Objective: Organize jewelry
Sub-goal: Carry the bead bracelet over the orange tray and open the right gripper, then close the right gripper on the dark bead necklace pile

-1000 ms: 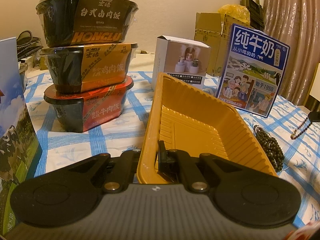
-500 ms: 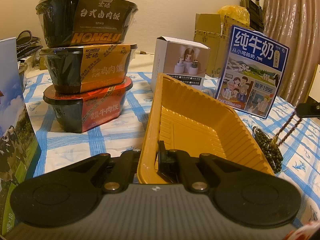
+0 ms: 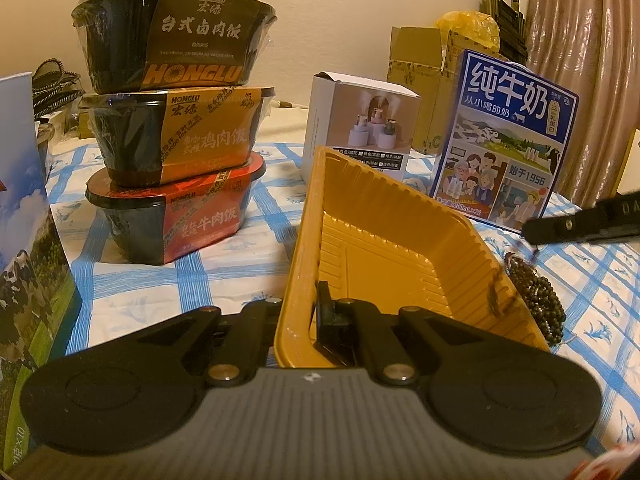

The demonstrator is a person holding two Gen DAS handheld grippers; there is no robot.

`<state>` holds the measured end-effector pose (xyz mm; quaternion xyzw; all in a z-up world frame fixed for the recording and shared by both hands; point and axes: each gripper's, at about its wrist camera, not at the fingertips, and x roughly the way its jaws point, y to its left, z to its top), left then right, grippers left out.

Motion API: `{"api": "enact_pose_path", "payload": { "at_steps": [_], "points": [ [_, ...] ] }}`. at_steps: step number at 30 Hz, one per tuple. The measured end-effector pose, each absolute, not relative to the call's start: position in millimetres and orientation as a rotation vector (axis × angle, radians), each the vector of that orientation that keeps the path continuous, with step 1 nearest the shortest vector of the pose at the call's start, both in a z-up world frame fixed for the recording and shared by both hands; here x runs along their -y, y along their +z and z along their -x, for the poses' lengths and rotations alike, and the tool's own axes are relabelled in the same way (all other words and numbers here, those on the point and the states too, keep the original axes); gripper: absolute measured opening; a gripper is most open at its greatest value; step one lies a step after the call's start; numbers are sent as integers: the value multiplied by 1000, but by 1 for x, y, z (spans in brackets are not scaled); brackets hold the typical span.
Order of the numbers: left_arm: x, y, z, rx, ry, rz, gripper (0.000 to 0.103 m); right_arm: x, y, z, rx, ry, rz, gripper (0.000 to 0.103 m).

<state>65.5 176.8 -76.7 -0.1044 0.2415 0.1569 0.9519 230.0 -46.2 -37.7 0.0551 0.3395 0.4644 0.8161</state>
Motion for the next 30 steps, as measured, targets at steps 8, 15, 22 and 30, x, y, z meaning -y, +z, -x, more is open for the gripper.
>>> {"api": "enact_pose_path", "payload": {
  "at_steps": [8, 15, 22, 30],
  "points": [
    [-176, -78, -65, -492, 320, 213, 4, 28, -46, -242, -738, 974, -78, 5],
    [-177, -79, -65, -493, 320, 214, 4, 26, -54, -245, -762, 938, -47, 11],
    [-177, -79, -66, -492, 320, 215, 4, 59, -62, -222, -780, 914, -48, 33],
    [-177, -79, -65, -492, 321, 213, 4, 114, -84, -195, -827, 799, -51, 34]
  ]
}}
